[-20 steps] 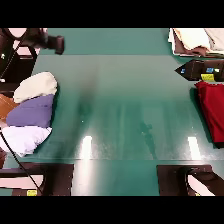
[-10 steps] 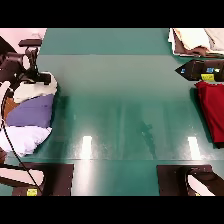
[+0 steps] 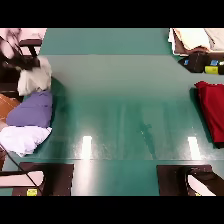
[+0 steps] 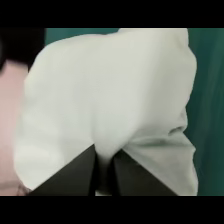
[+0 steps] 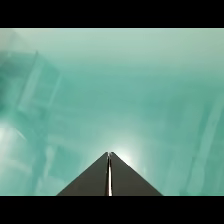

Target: Fold the shirts.

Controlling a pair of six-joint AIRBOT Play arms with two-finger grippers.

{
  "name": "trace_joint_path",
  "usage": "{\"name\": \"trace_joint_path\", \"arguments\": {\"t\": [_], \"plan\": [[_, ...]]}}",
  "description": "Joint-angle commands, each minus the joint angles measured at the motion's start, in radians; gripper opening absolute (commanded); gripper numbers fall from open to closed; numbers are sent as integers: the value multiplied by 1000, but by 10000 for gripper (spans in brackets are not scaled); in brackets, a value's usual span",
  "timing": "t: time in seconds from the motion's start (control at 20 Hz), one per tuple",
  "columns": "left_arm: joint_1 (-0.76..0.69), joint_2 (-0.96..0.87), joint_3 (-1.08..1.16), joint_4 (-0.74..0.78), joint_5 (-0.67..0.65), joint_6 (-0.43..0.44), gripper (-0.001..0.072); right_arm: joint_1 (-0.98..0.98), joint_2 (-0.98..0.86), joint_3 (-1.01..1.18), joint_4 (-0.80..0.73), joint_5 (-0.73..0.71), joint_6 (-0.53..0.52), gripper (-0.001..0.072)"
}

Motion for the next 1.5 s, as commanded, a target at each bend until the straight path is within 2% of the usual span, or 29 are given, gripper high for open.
{"name": "trace_joint_path", "arguments": {"t": [0.0,0.2,0.35,0.5,0.65,0.7,0.75,0.8,0.95,1.05,1.15,1.25,1.35,1.45], "plan": [[-84,175,137,-25,-52,82,30,0,-53,137,-1,-2,-17,14],[-301,335,192,-99,-169,138,30,0,-139,322,-2,34,-33,14],[-484,331,176,-134,-266,137,30,0,-198,441,-2,89,-48,14],[-653,276,102,-197,-260,135,30,-24,-245,546,-1,156,-54,14],[-757,179,29,-323,-181,140,33,-64,-266,610,2,238,-54,14],[-776,138,16,-362,-143,139,206,-78,-265,613,2,257,-54,14],[-783,103,11,-393,-105,138,506,-88,-260,613,1,279,-54,14],[-784,69,11,-407,-67,139,596,-97,-256,613,1,299,-54,14],[-740,9,12,-341,-14,134,596,-122,-245,613,2,358,-54,14],[-646,-29,11,-355,-25,106,596,-122,-246,612,0,406,-54,14],[-540,-85,11,-428,-45,104,587,-114,-244,596,2,446,-54,14],[-455,-161,11,-564,-45,109,587,-106,-224,520,2,452,-54,14],[-410,-237,11,-650,-40,133,588,-107,-189,402,2,441,-54,14],[-397,-300,11,-674,-14,134,587,-109,-144,270,2,414,-54,14]]}}
